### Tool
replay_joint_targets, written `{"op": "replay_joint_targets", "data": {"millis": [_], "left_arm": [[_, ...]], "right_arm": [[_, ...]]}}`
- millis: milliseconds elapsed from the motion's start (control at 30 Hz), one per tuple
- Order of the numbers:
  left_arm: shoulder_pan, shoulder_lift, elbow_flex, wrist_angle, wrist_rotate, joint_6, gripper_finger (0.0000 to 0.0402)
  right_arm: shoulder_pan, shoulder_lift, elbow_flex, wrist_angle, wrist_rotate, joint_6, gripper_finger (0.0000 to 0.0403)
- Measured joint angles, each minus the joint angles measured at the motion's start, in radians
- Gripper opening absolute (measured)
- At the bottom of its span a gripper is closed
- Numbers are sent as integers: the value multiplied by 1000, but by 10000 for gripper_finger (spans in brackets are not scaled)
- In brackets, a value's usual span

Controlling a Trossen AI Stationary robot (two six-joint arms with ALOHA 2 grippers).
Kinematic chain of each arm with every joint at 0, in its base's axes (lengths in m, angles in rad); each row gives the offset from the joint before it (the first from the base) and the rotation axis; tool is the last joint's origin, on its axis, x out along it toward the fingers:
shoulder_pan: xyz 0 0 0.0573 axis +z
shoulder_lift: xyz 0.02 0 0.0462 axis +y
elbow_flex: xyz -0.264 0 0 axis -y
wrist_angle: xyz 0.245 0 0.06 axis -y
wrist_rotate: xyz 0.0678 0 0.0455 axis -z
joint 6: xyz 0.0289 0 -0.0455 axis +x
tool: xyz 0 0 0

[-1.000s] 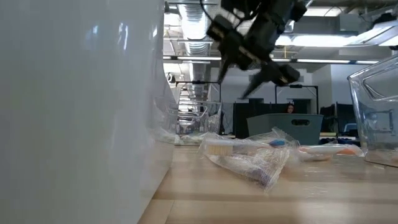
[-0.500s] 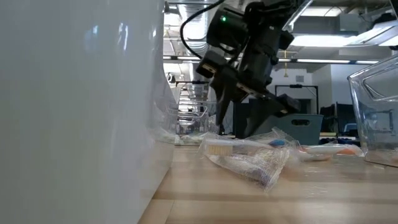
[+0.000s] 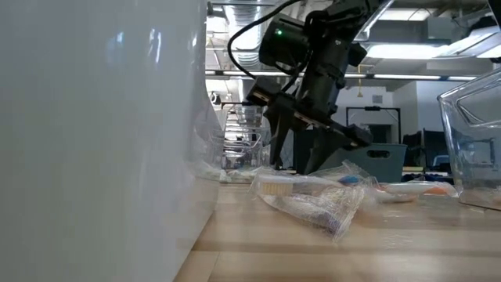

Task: Pick & Place Toothbrushes
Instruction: Put the blue toothbrush into the white bin

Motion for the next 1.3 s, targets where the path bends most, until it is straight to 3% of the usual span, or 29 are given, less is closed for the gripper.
{"op": "replay_joint_targets", "data": {"millis": [300,667,833,1167,1300], "left_arm": [[0,0,0,4,8,0,218],[-5,0,0,4,8,0,218],[-6,0,0,5,8,0,218],[-6,0,0,5,8,0,218],[-6,0,0,5,8,0,218]], "right_arm": [[-6,4,0,1,33,-2,234],[2,60,2,28,2,-25,227],[1,49,-1,10,-1,-26,183],[1,51,0,5,-2,-78,26],[1,51,0,-1,-4,-92,16]]}}
